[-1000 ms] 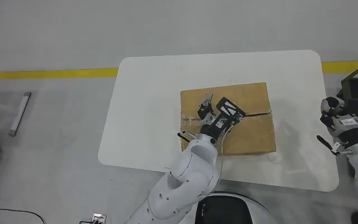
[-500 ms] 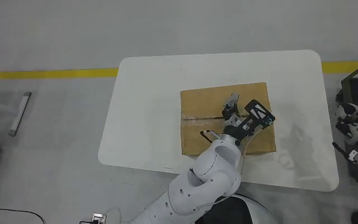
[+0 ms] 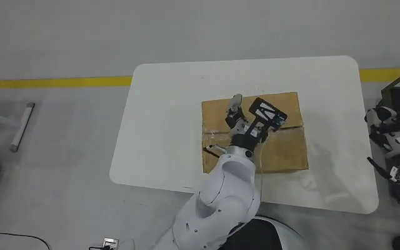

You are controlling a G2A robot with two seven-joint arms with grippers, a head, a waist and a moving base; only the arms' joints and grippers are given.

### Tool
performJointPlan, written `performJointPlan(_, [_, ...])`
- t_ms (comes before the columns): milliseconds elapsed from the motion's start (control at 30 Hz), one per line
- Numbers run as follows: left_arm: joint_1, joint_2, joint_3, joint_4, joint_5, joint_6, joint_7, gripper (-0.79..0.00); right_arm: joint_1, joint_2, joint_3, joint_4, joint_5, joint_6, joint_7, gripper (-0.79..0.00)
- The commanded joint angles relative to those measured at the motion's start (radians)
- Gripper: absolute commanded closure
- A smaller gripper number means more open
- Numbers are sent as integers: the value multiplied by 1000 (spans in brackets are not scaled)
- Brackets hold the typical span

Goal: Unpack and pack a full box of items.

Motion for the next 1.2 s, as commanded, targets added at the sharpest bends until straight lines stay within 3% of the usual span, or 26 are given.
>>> performJointPlan(0, [65, 16, -83, -88, 60, -16, -34, -785, 38, 2, -29, -13, -10, -9, 12, 0])
performJointPlan(233, [278, 54, -362, -312, 193, -44, -61, -785, 213, 5, -220, -32, -74, -33, 96, 0])
performJointPlan(433, [413, 66, -525, -412, 194, -50, -22, -785, 394, -5, -489, -1, -150, -49, 168, 0])
performJointPlan(667, [481, 68, -631, -412, 161, -15, 42, -785, 648, -51, -849, 111, -308, -9, 169, 0])
performJointPlan(833, [503, 69, -675, -412, 132, -22, 73, -785, 792, -94, -1033, 210, -358, 26, 173, 0])
performJointPlan(967, [506, 70, -695, -412, 103, -55, 92, -785, 834, -119, -1103, 271, -378, 82, 178, 0])
performJointPlan(1167, [506, 72, -705, -412, 58, -109, 101, -785, 809, -128, -1107, 265, -414, 136, 204, 0])
